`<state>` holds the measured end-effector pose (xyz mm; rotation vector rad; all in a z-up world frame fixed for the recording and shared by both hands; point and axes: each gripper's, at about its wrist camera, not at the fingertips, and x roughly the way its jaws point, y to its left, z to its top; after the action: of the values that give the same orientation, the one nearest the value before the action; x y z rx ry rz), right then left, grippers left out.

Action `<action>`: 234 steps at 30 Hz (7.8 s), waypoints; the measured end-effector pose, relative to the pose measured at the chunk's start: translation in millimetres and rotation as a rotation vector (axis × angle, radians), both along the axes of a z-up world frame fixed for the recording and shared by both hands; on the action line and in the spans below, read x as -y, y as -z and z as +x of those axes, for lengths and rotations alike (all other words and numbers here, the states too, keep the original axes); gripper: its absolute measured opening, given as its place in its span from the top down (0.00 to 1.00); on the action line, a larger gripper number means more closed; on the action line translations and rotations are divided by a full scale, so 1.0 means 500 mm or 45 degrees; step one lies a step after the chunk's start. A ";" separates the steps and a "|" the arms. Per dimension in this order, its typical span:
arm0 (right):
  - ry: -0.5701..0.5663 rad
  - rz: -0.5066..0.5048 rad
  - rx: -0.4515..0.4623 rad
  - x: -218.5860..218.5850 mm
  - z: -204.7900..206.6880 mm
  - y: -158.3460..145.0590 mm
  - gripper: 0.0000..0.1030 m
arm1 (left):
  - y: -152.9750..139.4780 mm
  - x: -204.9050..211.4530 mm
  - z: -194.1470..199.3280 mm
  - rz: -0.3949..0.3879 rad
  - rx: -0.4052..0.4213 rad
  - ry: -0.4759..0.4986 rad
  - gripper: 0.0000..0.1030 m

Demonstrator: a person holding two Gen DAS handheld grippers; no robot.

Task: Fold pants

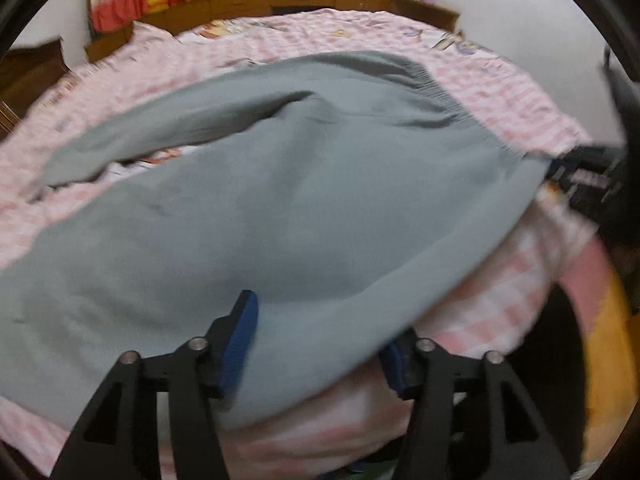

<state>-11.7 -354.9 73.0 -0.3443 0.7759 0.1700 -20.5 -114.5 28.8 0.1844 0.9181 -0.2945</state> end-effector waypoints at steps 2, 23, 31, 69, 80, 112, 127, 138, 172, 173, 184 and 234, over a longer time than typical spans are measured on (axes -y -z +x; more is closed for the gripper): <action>0.019 0.054 0.046 0.003 0.000 -0.026 0.91 | 0.010 -0.015 -0.002 0.086 0.024 -0.050 0.41; 0.215 0.190 0.103 0.051 -0.030 -0.066 0.94 | -0.087 -0.343 -0.039 -0.302 0.111 -0.498 0.95; 0.258 0.106 0.135 0.064 -0.006 -0.102 0.96 | -0.212 -0.296 -0.137 -0.406 0.191 -0.397 0.96; 0.144 -0.041 -0.106 -0.040 0.402 -0.011 0.57 | -0.070 -0.379 0.469 0.042 -0.094 -0.398 0.27; 0.061 0.129 -0.168 -0.143 0.362 -0.001 0.57 | -0.115 -0.343 0.315 -0.264 -0.063 -0.338 0.24; -0.385 0.098 -0.099 -0.464 0.500 -0.017 0.99 | -0.142 -0.439 0.310 -0.137 0.198 -0.564 0.94; -0.385 0.122 -0.175 -0.440 0.569 -0.023 0.59 | -0.131 -0.567 0.495 -0.084 0.016 -0.558 0.94; -0.643 -0.086 -0.267 -0.483 0.577 0.028 0.51 | -0.121 -0.565 0.468 -0.076 0.060 -0.545 0.94; -0.301 -0.239 -0.100 -0.506 0.615 0.115 0.76 | -0.079 -0.678 0.616 0.063 -0.065 -0.696 0.80; -0.293 -0.243 -0.092 -0.505 0.608 0.103 0.72 | -0.081 -0.680 0.604 0.043 -0.066 -0.687 0.79; -0.328 -0.038 -0.150 -0.447 0.443 -0.019 0.63 | -0.093 -0.632 0.478 0.067 -0.036 -0.636 0.42; 0.272 0.455 -0.086 -0.373 0.238 -0.005 0.95 | -0.032 -0.660 0.383 -0.472 -0.103 -0.809 0.39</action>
<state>107.5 -168.7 75.5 0.0831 0.8263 0.1163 170.9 215.5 45.0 -0.4600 0.9386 0.1228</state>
